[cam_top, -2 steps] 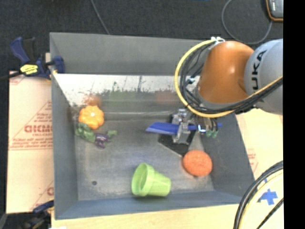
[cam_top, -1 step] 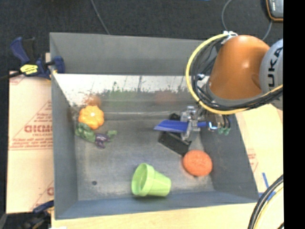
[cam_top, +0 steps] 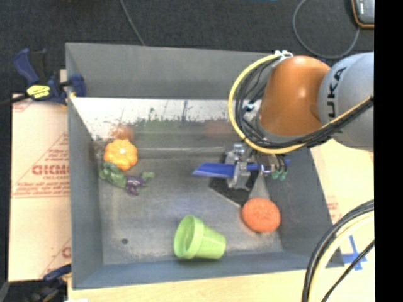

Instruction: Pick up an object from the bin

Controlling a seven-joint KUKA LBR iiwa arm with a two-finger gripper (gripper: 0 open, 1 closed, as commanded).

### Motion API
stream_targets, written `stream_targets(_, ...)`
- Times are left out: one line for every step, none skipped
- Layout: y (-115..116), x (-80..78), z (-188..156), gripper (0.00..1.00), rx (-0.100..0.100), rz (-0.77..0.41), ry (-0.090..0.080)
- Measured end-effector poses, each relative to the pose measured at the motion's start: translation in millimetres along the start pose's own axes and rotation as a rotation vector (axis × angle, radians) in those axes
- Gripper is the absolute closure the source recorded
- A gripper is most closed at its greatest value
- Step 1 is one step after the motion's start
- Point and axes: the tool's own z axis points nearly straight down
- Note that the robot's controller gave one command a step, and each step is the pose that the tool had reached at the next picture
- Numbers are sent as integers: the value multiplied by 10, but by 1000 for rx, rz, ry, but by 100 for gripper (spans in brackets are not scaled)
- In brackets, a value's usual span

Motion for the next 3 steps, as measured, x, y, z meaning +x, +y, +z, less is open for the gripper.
stream_targets(128, 272, -37, 100, 2, -55, -8)
stream_targets(23, 43, -122, 100, 3, -40, -9)
stream_targets(64, 284, -467, 100, 3, -43, -12)
